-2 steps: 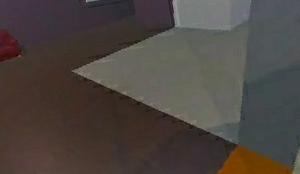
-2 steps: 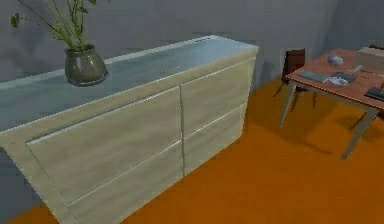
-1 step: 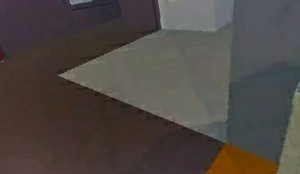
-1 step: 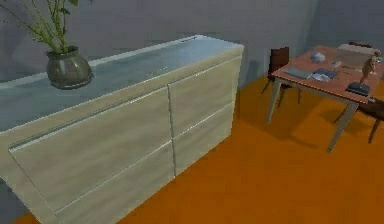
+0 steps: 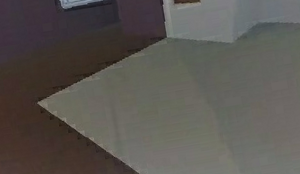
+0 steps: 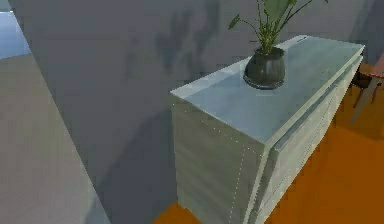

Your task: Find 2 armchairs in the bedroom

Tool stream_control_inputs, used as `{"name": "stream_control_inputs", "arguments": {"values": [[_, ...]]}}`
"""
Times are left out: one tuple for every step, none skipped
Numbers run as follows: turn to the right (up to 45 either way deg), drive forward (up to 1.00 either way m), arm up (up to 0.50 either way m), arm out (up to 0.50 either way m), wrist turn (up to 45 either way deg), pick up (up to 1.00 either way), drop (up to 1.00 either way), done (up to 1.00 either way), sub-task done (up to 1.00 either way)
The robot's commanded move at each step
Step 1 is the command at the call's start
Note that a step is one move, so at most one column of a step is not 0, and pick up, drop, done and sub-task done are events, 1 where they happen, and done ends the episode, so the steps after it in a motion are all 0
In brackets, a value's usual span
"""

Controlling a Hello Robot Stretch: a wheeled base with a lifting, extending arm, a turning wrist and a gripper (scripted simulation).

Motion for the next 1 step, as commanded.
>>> {"name": "stream_control_inputs", "arguments": {"values": [[3.0, 0.0, 0.0, 0.0, 0.0, 0.0, 0.0, 0.0, 0.0]]}}
